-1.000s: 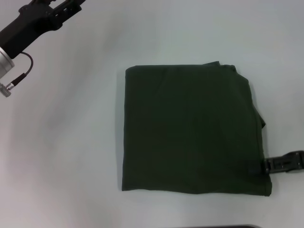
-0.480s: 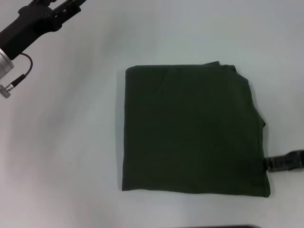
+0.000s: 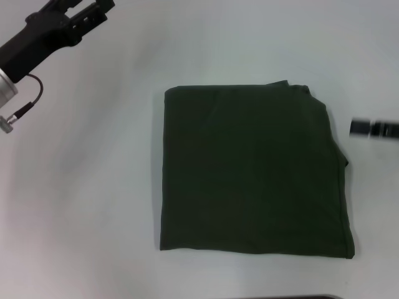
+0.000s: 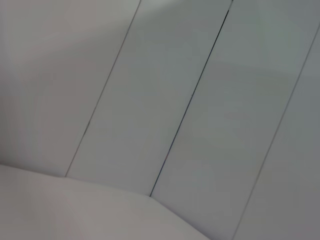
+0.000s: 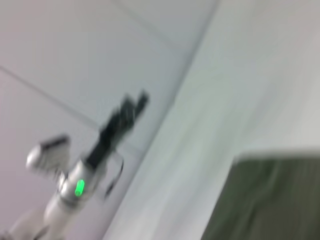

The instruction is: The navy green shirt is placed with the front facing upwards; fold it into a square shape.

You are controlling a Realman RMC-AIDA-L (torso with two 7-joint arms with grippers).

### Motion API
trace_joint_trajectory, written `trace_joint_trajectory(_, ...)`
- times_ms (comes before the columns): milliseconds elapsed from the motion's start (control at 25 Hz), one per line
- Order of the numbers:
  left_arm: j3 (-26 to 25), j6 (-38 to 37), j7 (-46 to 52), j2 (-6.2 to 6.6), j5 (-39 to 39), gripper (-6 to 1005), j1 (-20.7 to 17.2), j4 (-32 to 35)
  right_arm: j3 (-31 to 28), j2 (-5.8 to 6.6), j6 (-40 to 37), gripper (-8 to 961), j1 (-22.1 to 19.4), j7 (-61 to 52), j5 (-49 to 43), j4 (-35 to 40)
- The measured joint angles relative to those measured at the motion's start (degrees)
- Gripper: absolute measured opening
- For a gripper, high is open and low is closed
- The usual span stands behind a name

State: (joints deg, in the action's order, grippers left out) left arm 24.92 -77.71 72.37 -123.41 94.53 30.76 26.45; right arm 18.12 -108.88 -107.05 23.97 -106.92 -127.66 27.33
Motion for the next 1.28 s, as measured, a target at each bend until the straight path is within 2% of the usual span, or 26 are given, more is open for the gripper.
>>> trace_joint_trajectory(200, 0.5, -2.6, 0.1, 0.14, -0.1, 903, -1.8, 0.3, -4.9, -1.42, 3.5, 612, -0.6, 6.1, 6.4, -0.6)
trace_joint_trajectory(360, 0.4, -4.8, 0.9, 0.56, -0.3, 903, -3.2, 0.4, -6.0, -3.41, 5.5, 613, -0.4, 10.2, 10.7, -0.8)
trace_joint_trajectory(520, 0.4, -7.6, 2.0, 0.96, -0.3, 903, -4.9, 0.3, -6.1, -5.73, 7.3, 642, 0.1, 16.0, 12.0, -0.9)
trace_joint_trajectory(640, 0.5, -10.9, 2.9, 1.32, -0.1, 903, -6.3, 0.5, -6.1, -8.43, 7.4, 683, -0.1, 24.7, 13.6, -0.9)
trace_joint_trajectory(760, 1.5, -13.5, 3.8, 2.01, 0.3, 903, -7.6, 0.5, -5.1, -10.37, 7.5, 783, -0.4, 32.8, 13.3, -1.5)
trace_joint_trajectory(880, 4.9, -15.8, 4.8, 2.97, 0.4, 903, -9.2, 0.5, -2.1, -10.34, 8.3, 884, -0.5, 36.4, 10.9, -3.2)
trace_joint_trajectory(1000, 9.3, -18.2, 5.7, 4.14, 1.4, 903, -10.3, 0.3, 1.1, -10.13, 8.8, 901, -0.5, 37.2, 7.2, -3.1)
trace_joint_trajectory(1280, 11.6, -19.2, 6.6, 3.76, 3.9, 903, -11.4, 0.0, 6.8, -9.51, 7.5, 930, 0.7, 36.0, 2.7, -2.9)
